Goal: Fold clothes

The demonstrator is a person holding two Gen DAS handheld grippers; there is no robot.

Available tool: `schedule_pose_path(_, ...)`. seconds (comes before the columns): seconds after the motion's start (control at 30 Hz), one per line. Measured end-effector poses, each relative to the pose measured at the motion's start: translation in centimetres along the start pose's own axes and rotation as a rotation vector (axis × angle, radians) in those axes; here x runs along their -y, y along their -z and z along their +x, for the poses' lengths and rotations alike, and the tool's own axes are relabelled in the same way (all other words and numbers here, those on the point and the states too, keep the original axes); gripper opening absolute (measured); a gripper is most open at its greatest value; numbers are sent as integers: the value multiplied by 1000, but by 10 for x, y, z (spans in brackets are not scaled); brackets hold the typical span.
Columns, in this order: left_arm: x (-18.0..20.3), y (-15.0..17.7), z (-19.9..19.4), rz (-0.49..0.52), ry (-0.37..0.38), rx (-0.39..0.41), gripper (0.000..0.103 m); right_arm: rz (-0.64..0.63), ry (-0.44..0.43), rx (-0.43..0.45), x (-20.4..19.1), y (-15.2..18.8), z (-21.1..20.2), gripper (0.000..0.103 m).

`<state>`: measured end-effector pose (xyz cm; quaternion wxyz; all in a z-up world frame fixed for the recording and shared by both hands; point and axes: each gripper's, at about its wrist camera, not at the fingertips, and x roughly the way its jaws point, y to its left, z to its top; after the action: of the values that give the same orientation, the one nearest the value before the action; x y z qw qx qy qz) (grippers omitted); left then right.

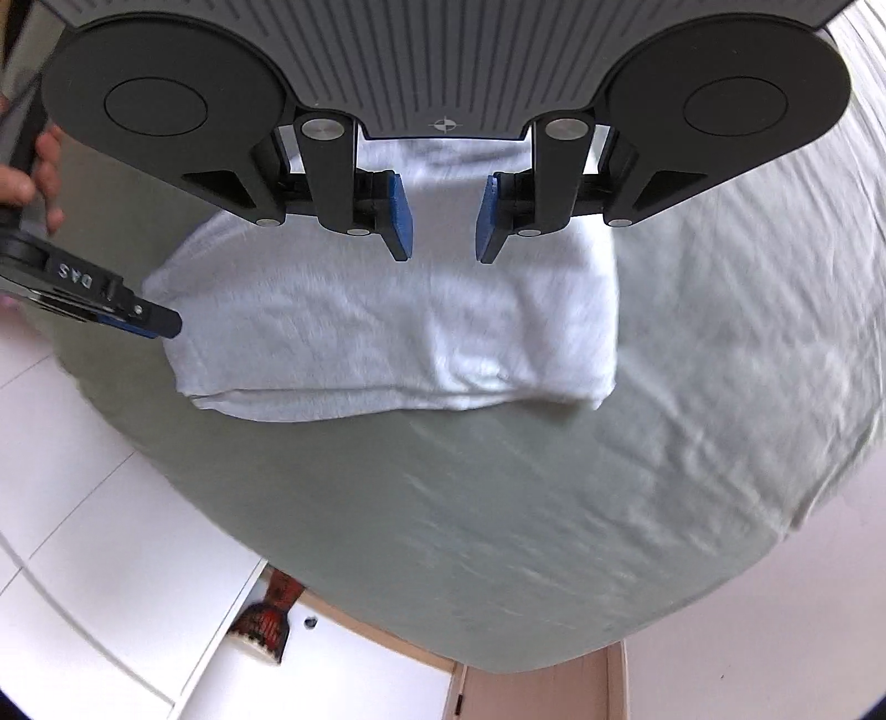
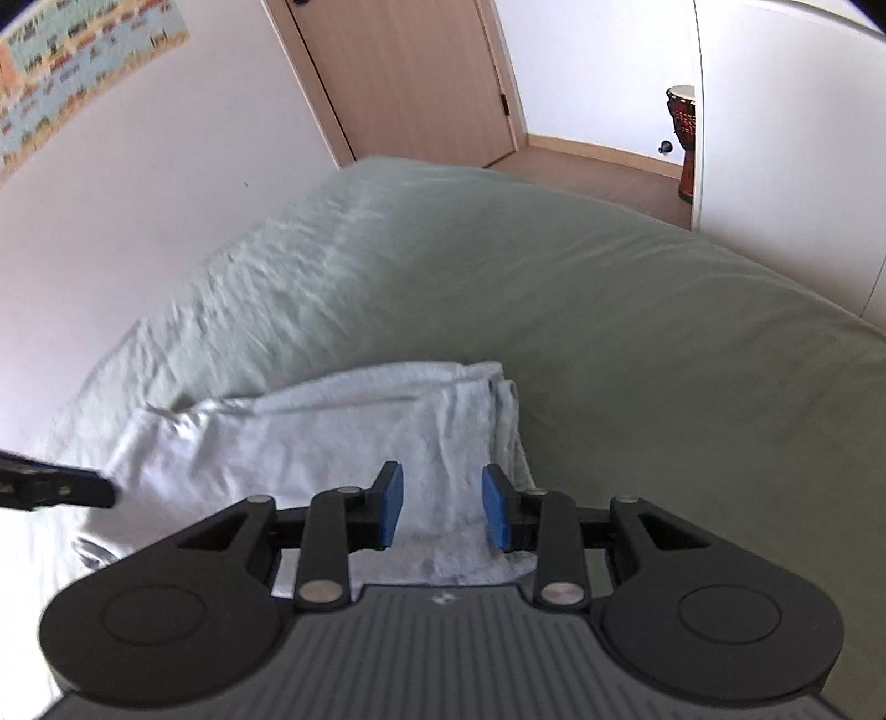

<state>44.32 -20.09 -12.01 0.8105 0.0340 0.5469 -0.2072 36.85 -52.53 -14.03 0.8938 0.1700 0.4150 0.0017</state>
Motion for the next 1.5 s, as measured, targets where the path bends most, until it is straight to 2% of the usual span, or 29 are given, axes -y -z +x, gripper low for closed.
schedule_pose_path(0.07,-7,16,-13,1,1,17,24,20,-25,11,3,7,-10,36)
schedule_pose_path(0.13,-5,45,-17,38,-68,15,24,34,-35,20,5,16,-20,37)
schedule_pose_path(0.2,1,64,-14,53,-124,14,24,-4,-3,16,-1,25,-22,37)
schedule_pose_path(0.27,0,75,-6,31,-120,8,24,-32,16,11,-5,30,-22,37)
schedule_pose_path(0.37,0,84,4,8,-100,15,24,-25,-42,-12,-8,29,-27,39)
schedule_pose_path(0.4,1,84,2,19,-107,30,24,-21,-49,-14,-8,27,-29,39)
schedule_pose_path(0.47,3,80,3,57,-117,60,24,-25,-61,-15,-7,20,-37,47)
schedule_pose_path(0.63,2,73,10,112,-135,90,24,-74,-58,-28,-13,11,-48,47)
schedule_pose_path(0.8,1,74,13,93,-122,129,24,-77,-77,-32,-19,8,-51,48)
schedule_pose_path(1.0,-2,73,20,76,-120,144,24,-123,-53,-62,-25,11,-40,49)
schedule_pose_path(1.27,-19,72,16,-15,-92,173,24,-104,-7,-84,-2,15,-34,49)
schedule_pose_path(1.4,-12,75,13,19,-97,191,25,-107,-28,-83,5,19,-31,49)
schedule_pose_path(1.5,-13,75,14,9,-94,188,25,-114,-52,-79,5,23,-27,49)
